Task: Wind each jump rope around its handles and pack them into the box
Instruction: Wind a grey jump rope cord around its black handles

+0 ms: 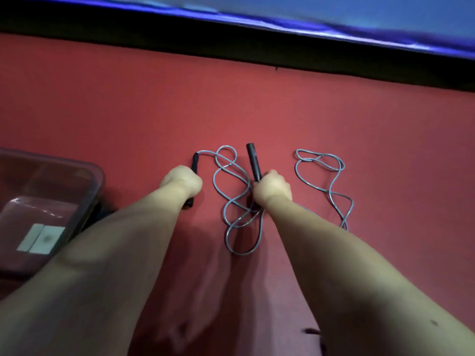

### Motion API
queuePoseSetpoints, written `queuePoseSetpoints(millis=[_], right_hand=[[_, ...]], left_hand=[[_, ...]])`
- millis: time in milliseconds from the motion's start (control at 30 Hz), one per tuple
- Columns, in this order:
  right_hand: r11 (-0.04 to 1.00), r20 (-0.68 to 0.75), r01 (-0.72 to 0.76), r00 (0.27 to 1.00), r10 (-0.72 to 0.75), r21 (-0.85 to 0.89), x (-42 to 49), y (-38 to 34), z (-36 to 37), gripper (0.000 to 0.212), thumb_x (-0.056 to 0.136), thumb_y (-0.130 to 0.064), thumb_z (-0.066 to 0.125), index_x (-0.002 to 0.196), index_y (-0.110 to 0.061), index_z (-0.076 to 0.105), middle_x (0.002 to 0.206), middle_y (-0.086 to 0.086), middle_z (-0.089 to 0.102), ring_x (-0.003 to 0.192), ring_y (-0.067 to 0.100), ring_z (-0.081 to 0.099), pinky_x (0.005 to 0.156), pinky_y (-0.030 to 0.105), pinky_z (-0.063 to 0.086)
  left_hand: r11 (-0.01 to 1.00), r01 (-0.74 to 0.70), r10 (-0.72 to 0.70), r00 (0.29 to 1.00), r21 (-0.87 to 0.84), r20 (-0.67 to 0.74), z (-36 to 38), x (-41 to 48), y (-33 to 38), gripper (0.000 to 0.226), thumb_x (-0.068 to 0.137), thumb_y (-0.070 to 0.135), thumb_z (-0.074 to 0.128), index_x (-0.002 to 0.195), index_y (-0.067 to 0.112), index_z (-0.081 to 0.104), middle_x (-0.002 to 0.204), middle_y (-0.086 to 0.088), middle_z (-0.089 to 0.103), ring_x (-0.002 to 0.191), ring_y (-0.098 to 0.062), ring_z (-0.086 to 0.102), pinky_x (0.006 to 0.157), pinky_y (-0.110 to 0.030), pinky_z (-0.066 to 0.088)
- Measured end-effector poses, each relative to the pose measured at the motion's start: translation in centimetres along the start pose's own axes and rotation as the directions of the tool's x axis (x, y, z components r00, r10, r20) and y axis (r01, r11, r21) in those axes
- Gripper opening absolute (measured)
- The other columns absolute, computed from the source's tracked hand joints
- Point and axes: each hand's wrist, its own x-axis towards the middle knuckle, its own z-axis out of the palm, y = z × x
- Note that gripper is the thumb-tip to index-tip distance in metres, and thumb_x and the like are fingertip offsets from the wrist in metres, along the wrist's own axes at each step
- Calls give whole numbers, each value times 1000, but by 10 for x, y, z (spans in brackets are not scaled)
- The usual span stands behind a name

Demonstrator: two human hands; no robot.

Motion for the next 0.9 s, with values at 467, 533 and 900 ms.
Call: queuePoseSetpoints(millis=[467,533,900], right_hand=[[491,-283,871,476,-833,20,-205,-80,-294,25,92,-8,54,116,-7,59,98,0,51,96,10,44,80,10,31],[496,-300,867,485,-822,44,-230,-81,-302,25,92,-9,55,117,-8,60,98,-2,51,96,8,44,81,14,30],[497,-404,813,581,-706,301,-302,-63,-307,23,93,-11,53,115,-10,61,107,-3,58,99,6,49,76,13,33]], left_hand=[[376,-101,468,879,-921,95,-265,-246,62,26,98,5,39,81,8,59,59,-7,66,44,-12,62,49,-13,52],[249,-88,479,877,-964,44,-281,-281,67,26,98,6,40,77,8,56,60,-7,67,48,-18,65,51,-17,55],[189,-239,541,835,-953,-102,-279,-375,68,1,87,-3,59,86,-3,59,89,-17,62,64,-17,70,60,-15,55]])
